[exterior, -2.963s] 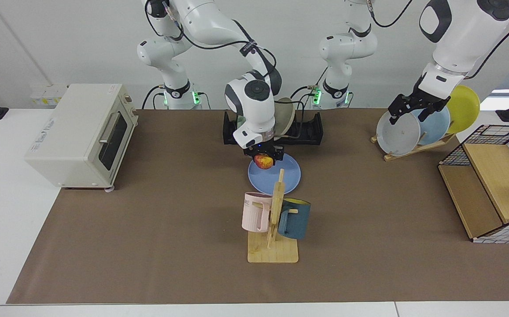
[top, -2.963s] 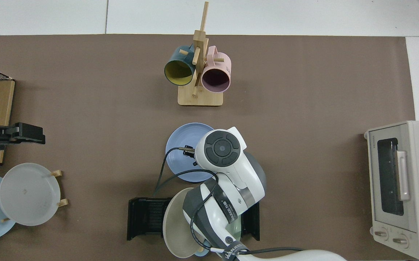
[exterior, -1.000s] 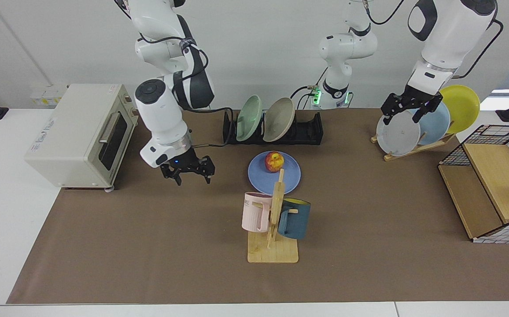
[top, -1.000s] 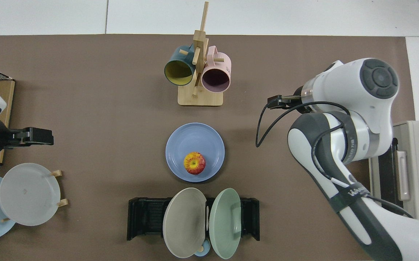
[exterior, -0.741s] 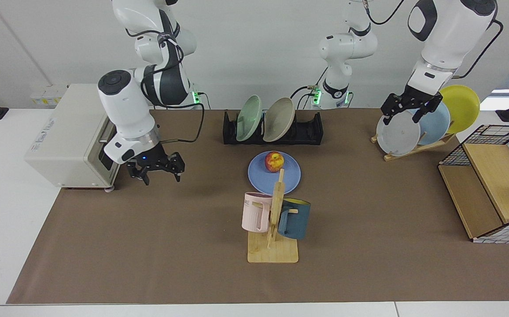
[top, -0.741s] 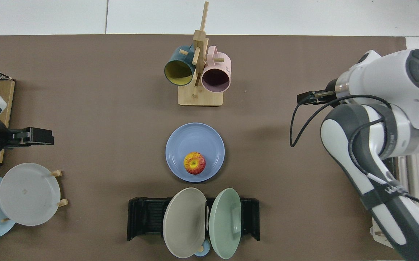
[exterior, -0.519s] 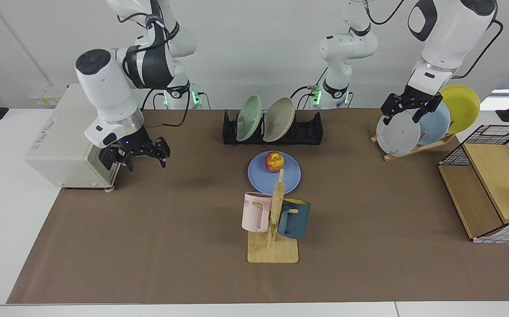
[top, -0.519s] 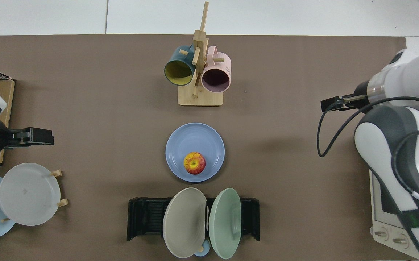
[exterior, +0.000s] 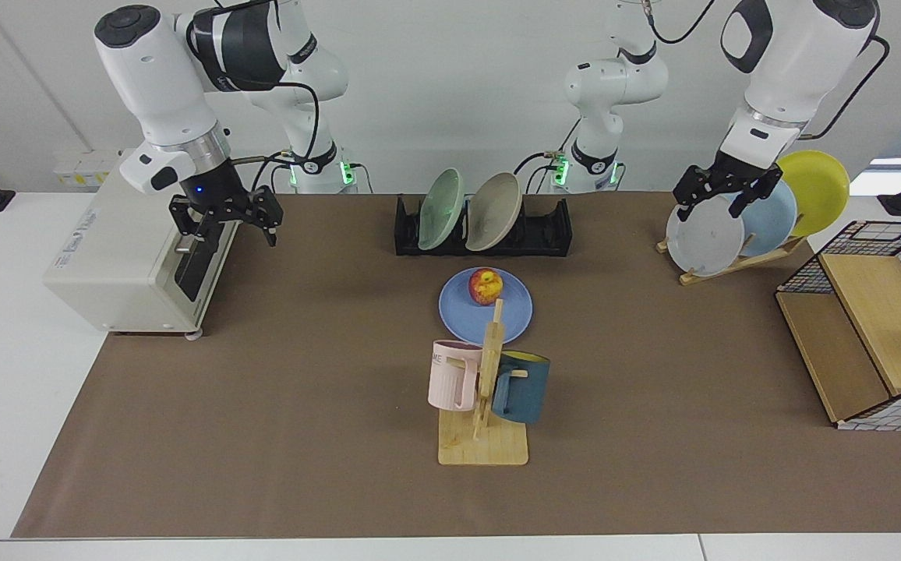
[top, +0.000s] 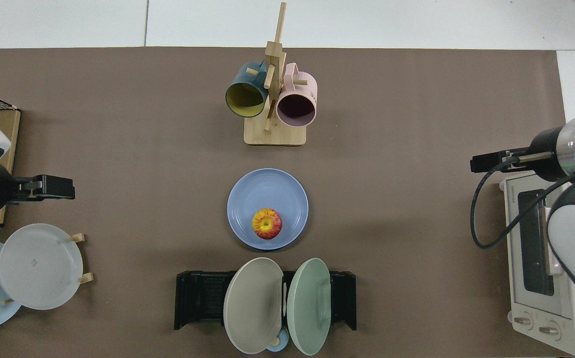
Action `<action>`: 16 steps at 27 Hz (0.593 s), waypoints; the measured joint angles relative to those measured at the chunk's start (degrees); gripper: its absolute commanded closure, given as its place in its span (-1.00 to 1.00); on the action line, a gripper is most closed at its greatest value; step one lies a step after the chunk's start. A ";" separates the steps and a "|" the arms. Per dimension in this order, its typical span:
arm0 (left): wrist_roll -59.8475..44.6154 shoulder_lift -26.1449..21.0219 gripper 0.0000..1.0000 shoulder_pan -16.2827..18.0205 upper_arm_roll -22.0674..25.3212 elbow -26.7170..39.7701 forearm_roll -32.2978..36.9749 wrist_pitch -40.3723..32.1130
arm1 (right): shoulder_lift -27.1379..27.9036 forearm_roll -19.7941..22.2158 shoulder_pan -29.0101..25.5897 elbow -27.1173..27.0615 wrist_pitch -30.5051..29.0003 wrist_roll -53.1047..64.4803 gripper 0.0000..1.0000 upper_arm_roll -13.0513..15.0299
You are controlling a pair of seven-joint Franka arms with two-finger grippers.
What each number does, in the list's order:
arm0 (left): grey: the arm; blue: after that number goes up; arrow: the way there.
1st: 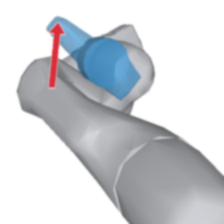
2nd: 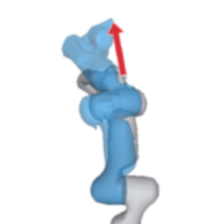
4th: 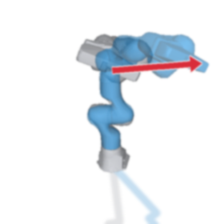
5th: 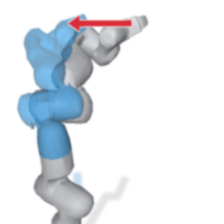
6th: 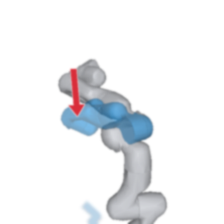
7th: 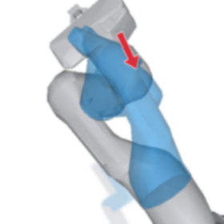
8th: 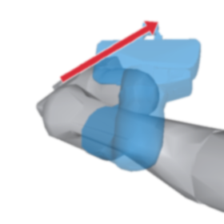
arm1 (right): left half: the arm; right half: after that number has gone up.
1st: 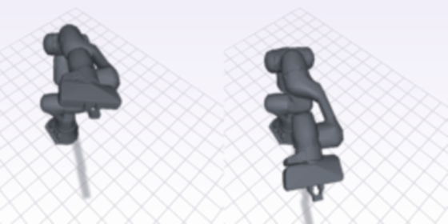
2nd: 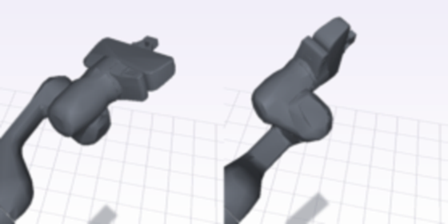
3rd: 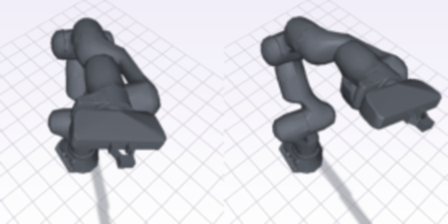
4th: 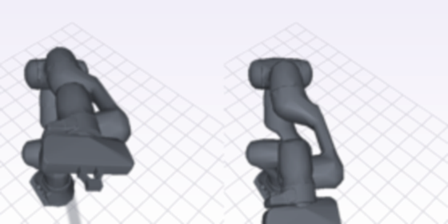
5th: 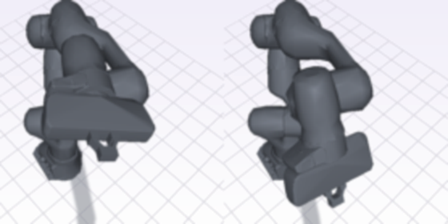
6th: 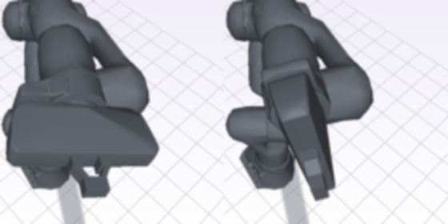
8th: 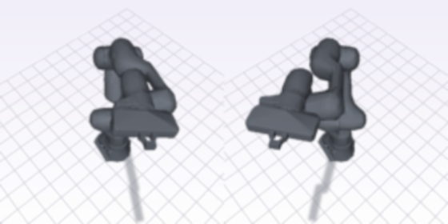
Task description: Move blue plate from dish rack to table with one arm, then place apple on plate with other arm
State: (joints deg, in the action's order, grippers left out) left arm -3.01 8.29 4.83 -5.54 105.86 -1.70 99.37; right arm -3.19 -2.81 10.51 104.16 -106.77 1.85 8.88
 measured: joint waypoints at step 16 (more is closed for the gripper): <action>0.00 0.00 -1.00 -0.01 -0.01 0.05 0.00 0.02 | 0.36 4.03 -0.19 -1.67 -0.02 -3.18 -1.00 -0.62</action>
State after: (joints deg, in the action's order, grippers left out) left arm -3.01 8.29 4.82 -5.55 105.91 -1.70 99.39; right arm -2.83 1.22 10.32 102.49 -106.79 -1.33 8.26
